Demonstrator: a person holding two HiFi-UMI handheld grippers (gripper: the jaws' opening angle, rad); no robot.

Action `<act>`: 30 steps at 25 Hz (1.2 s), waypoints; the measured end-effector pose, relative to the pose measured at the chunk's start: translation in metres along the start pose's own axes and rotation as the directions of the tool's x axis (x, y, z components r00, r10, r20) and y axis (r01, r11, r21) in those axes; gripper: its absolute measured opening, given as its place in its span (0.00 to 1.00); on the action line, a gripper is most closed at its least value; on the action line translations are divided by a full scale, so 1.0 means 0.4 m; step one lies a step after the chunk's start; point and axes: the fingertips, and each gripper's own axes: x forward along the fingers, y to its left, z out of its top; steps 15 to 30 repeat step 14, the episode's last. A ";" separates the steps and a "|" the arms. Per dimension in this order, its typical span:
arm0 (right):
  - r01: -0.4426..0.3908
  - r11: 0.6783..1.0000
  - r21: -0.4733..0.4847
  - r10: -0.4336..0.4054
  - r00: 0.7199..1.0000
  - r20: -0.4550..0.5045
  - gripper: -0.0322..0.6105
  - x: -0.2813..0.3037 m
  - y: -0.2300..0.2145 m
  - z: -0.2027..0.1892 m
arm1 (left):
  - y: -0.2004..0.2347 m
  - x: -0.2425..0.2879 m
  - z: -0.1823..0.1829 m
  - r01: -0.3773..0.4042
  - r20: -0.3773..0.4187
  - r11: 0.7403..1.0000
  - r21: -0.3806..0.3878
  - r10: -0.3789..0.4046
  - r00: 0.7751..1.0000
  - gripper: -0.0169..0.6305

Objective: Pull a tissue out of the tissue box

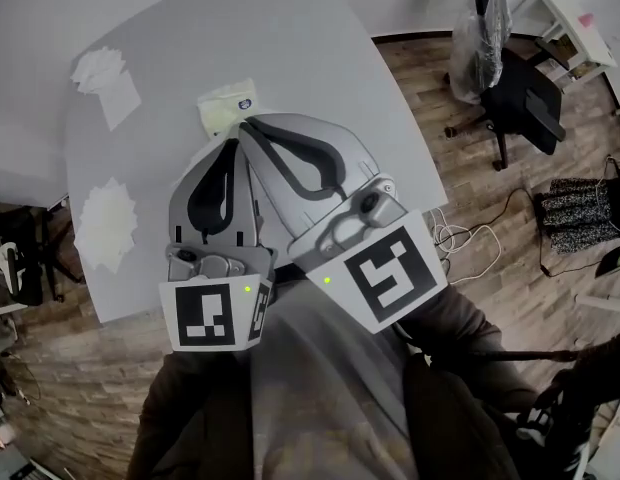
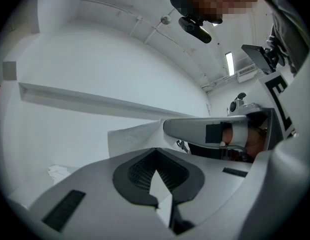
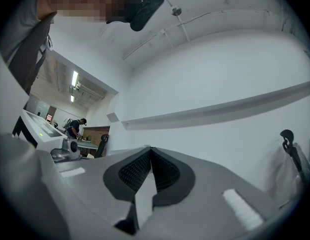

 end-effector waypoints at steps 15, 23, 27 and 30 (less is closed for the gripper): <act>-0.002 1.000 -0.006 0.002 1.000 0.006 0.05 -0.014 -0.006 0.008 | -0.019 0.002 0.006 0.007 0.002 1.000 0.010 -0.007 1.000 0.02; -0.002 1.000 -0.006 0.002 1.000 0.006 0.05 -0.014 -0.006 0.008 | -0.019 0.002 0.006 0.007 0.002 1.000 0.010 -0.007 1.000 0.02; -0.002 1.000 -0.006 0.002 1.000 0.006 0.05 -0.014 -0.006 0.008 | -0.019 0.002 0.006 0.007 0.002 1.000 0.010 -0.007 1.000 0.02; -0.002 1.000 -0.006 0.002 1.000 0.006 0.05 -0.014 -0.006 0.008 | -0.019 0.002 0.006 0.007 0.002 1.000 0.010 -0.007 1.000 0.02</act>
